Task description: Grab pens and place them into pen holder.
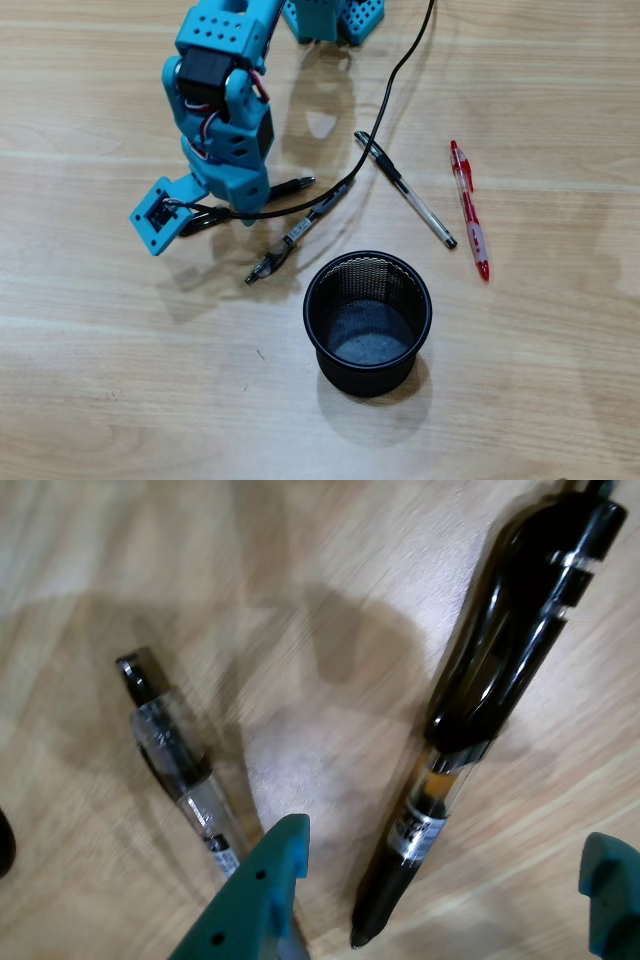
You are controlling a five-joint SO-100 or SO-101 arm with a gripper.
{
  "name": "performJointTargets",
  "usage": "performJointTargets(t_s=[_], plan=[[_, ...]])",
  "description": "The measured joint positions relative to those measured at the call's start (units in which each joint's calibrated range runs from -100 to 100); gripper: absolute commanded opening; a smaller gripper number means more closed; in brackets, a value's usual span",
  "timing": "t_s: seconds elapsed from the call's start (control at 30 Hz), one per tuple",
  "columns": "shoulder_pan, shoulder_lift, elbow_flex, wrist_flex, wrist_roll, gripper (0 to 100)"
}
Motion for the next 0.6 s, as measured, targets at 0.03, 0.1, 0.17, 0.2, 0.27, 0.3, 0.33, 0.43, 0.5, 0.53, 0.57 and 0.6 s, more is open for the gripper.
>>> performJointTargets(t_s=[0.03,0.1,0.17,0.2,0.27,0.3,0.33,0.43,0.5,0.53,0.57,0.6], plan=[[0.57,0.59,0.0,-0.26,-0.05,30],[1.72,1.7,0.0,-0.52,-0.16,30],[2.86,2.38,0.0,-0.52,-0.16,30],[3.43,2.8,0.0,-0.52,-0.16,30],[4.38,3.65,0.0,-0.69,-0.16,30],[4.76,4.16,0.0,-0.78,-0.16,30],[5.05,4.59,0.0,-0.86,-0.21,30],[5.43,5.95,0.0,-2.93,-0.88,30],[5.43,6.37,-0.09,-4.49,-0.99,30],[5.34,6.46,-0.09,-4.83,-0.99,30],[5.24,6.54,-0.09,-5.09,-0.99,30],[5.24,6.54,-0.09,-5.18,-0.99,29]])
